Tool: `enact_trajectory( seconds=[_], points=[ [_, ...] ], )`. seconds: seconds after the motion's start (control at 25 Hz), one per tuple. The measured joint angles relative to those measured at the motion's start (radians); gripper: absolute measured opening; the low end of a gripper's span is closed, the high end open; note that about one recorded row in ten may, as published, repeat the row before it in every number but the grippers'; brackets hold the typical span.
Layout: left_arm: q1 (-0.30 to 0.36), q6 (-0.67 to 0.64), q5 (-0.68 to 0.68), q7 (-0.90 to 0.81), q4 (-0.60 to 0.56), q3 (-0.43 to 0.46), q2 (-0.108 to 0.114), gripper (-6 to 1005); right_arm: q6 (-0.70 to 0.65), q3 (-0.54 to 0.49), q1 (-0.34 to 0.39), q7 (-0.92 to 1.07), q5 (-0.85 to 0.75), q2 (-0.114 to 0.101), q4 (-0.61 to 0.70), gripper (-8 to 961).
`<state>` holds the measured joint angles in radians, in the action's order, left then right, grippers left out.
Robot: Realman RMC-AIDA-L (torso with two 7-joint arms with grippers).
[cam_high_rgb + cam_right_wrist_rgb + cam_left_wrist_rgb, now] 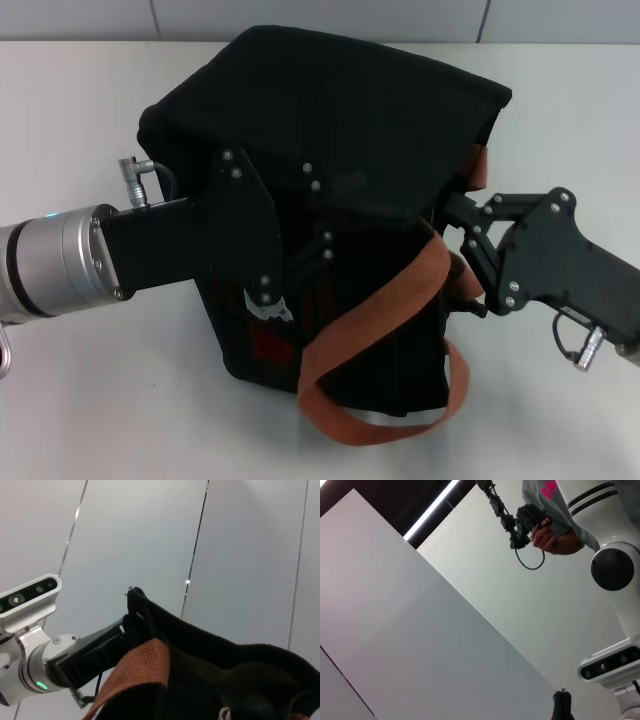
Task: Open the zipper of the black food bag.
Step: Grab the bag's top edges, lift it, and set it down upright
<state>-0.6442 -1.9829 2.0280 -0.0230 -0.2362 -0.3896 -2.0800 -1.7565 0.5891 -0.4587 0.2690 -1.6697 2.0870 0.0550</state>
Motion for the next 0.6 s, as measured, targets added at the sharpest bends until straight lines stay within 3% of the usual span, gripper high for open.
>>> enact_trajectory(
  seconds=[0.24, 0.6],
  points=[
    [0.000, 0.001, 0.000, 0.000, 0.000, 0.001, 0.000, 169, -0.029, -0.006, 0.043, -0.092, 0.000, 0.002, -0.006, 64],
    [0.000, 0.003, 0.000, 0.000, 0.000, 0.002, 0.000, 169, -0.022, -0.003, 0.031, -0.149, 0.000, 0.003, -0.058, 118]
  ],
)
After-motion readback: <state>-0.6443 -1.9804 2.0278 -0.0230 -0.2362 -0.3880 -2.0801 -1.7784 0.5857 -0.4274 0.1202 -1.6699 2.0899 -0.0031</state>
